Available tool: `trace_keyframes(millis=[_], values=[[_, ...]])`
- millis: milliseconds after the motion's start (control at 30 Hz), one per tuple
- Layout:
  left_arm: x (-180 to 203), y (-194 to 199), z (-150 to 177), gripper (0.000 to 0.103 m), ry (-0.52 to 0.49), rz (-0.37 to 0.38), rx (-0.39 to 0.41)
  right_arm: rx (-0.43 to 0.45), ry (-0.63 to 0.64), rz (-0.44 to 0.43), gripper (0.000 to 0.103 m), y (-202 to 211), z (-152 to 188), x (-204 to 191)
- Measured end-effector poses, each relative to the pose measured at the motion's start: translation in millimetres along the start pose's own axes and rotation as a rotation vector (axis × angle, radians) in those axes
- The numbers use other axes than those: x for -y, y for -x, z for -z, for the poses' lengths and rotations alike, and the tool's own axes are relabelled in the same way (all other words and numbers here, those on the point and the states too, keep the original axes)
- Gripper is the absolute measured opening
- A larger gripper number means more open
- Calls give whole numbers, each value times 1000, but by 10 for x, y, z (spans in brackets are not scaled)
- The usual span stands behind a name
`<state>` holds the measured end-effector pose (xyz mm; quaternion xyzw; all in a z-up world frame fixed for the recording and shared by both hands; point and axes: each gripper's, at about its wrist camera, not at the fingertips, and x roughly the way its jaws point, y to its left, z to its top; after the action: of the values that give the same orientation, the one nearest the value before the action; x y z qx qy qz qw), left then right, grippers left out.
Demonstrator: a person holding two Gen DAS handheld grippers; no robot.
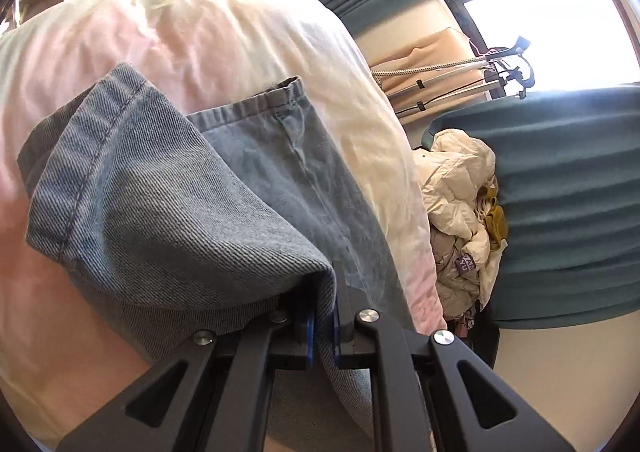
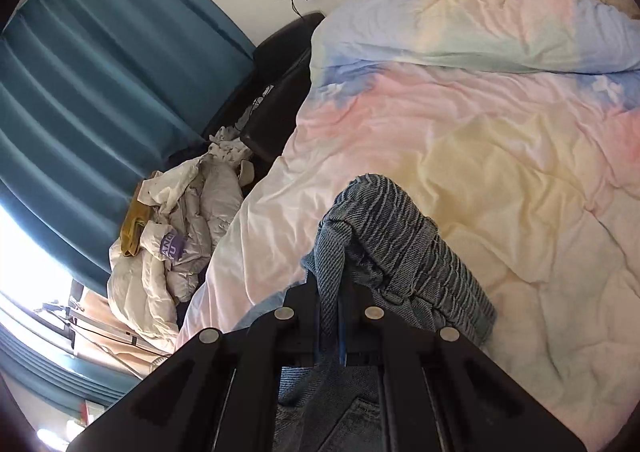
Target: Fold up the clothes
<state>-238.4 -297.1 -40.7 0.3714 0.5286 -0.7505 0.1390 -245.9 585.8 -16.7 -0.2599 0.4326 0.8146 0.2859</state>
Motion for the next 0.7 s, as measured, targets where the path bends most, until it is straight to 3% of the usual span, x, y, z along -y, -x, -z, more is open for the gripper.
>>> trace_keyframes(millis=[300,467,567,700], values=[[860,-1059,-302,6,-154,-107,77,12,-23,32,5,-1121,23,-257],[903,-1658,-377,6,-197,-185,65,18,79,73,5,-1568,100,-374],[811,-1804,-404,6,-199,-180,42,8,127,99,8,-1677,145,-416],[746,-1688,-401,9,-244,-110,3,-22,157,98,9,-1649,135,-434]])
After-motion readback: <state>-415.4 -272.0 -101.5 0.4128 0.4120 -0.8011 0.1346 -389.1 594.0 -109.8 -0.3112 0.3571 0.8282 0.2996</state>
